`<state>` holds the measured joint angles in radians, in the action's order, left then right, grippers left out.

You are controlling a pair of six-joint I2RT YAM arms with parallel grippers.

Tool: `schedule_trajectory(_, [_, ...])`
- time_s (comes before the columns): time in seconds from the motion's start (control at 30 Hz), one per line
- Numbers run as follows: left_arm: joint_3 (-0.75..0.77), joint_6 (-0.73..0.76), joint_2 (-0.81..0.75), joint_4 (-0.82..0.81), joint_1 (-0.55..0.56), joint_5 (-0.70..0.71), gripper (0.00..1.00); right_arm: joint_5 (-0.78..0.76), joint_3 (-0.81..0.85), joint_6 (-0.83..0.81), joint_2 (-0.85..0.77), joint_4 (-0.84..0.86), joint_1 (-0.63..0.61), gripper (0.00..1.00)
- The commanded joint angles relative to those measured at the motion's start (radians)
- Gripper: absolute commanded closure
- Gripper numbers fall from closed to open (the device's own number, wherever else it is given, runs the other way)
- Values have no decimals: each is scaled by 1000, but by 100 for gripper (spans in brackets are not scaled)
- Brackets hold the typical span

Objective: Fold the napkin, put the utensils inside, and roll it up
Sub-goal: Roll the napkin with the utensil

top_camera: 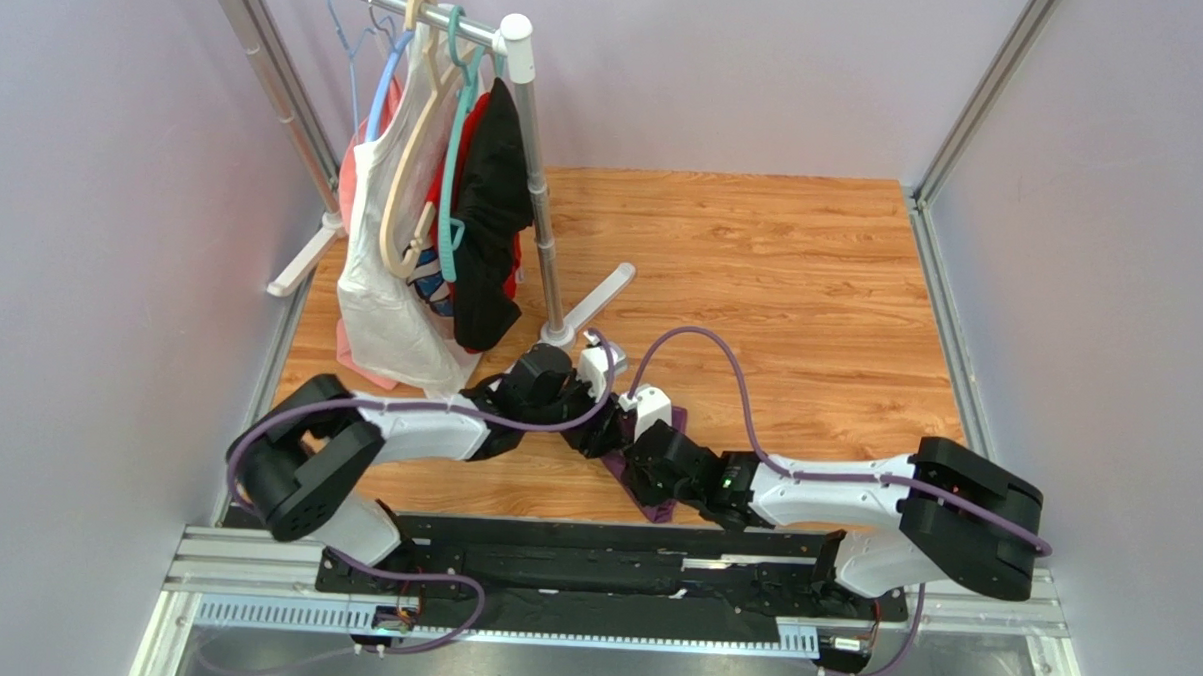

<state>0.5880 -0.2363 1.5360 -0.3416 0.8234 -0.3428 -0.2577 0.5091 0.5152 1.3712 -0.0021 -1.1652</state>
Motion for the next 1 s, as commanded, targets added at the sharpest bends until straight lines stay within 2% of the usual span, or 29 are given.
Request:
schedule_trajectory(0.0, [-25,-12,-141,87,11,46,32,149,-58,59,69,-128,16,100])
schedule_trajectory(0.13, [-46,-20,-243,160,11,99,27,242,-69,51,49,-95,53,100])
schedule_trajectory(0.43, [-92,-119,-370,280,-13,298,24,442,-127,51,-1,-7,151,100])
schedule_trajectory(0.67, [-145,-176,-462,253,-79,275,23,615,-179,68,-27,94,291,100])
schedule_trajectory(0.77, [-155,-219,-452,245,-107,288,20,675,-184,60,-35,102,335,100])
schedule_trajectory(0.97, [-168,-259,-392,129,-173,197,18,824,-201,52,6,166,438,100])
